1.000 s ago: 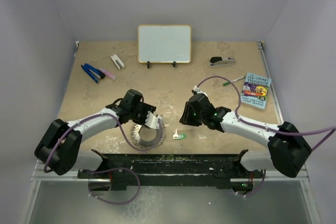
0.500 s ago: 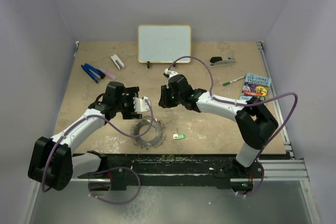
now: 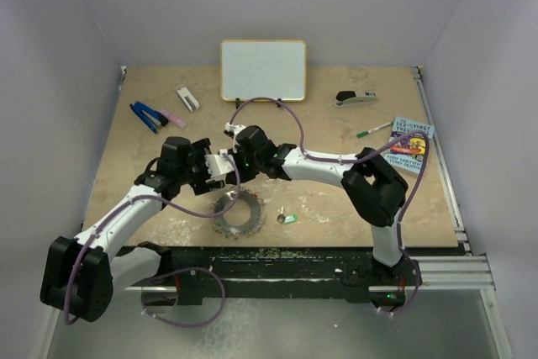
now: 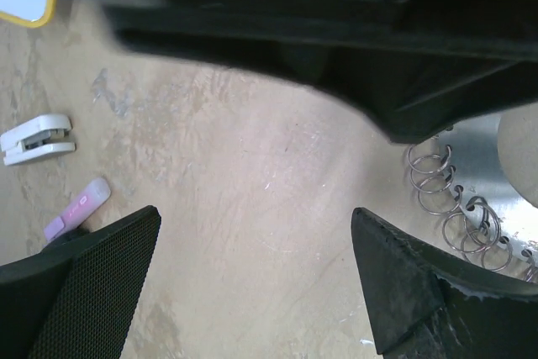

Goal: Put the keys on the keyring

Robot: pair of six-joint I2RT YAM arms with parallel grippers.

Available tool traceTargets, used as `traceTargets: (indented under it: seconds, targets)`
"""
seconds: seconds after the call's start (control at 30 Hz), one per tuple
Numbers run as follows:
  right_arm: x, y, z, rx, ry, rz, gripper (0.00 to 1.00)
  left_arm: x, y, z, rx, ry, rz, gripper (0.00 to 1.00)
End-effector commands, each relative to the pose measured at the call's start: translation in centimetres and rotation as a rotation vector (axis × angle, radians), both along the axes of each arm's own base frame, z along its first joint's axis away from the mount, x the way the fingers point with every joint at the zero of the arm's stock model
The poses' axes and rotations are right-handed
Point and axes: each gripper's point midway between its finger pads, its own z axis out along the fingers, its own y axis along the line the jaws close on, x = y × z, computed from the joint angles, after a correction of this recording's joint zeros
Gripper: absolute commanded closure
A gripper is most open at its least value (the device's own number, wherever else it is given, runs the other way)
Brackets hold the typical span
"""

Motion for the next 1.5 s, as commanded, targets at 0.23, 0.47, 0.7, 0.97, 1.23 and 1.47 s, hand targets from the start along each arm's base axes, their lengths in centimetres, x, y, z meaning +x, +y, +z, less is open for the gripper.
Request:
traceTargets:
  seconds: [0.23,0.47,0.7,0.97,1.23,1.47]
  targets:
    - [-0.6,-4.7,1.2,-0.074,-0.010,-0.122,0.71,0.2,-2.9,2.9,-0.147,-0.059,-0.110,0.02]
    - [-1.1,-5.5,0.2,-0.093,-0.003,-0.127,0.71,-0.4,-5.8,3.0,-0.213,-0.087,-0.302,0.02]
    - [-1.6,-6.0,-2.1,-0.131,0.017,-0.109,0.71,0.3,-6.5,3.1,-0.226,-0.095,-0.333,0.02]
    - [-1.3,-5.6,-3.3,-0.141,0.016,-0.095,0.73,0.1,-7.7,3.0,-0.267,-0.091,-0.386,0.02]
    - [-1.4,-6.1,-4.3,-0.162,0.017,-0.096,0.94,-0.5,-9.1,1.9,-0.277,-0.080,-0.451,0.02]
    - [-0.9,-6.7,-3.4,-0.166,-0.039,-0.104,0.82,-1.4,-10.4,0.8,-0.284,-0.081,-0.495,0.02]
